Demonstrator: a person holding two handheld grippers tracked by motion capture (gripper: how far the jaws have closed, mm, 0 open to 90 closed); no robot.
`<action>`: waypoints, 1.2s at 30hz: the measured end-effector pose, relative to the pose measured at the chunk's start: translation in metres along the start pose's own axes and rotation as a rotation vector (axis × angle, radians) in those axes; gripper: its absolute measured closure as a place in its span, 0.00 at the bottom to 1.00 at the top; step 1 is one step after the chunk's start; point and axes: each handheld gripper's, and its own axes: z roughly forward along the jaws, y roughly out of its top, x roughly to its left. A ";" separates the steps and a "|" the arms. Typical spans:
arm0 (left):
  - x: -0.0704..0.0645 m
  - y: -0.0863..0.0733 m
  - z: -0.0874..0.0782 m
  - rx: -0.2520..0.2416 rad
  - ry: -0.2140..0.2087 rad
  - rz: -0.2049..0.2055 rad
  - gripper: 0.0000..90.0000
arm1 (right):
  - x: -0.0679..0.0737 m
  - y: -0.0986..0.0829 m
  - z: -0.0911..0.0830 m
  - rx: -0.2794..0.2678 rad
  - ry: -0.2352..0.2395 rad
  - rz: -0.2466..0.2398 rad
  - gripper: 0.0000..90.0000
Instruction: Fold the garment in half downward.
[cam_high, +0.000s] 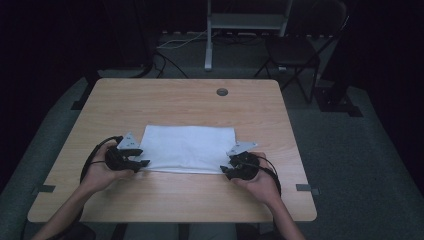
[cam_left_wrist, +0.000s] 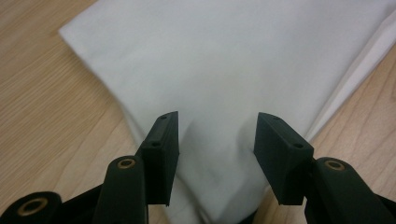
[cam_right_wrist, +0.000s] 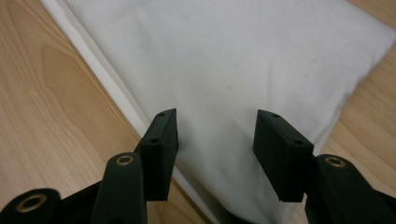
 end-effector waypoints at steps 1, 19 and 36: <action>0.001 -0.001 -0.001 0.004 0.010 0.006 0.55 | 0.000 -0.001 0.000 -0.002 -0.001 -0.002 0.54; -0.002 -0.023 -0.015 0.013 -0.025 -0.048 0.56 | 0.004 -0.016 -0.012 -0.018 0.018 0.043 0.54; 0.017 -0.003 0.005 0.023 -0.013 -0.133 0.58 | -0.034 0.010 0.013 0.010 -0.014 0.051 0.53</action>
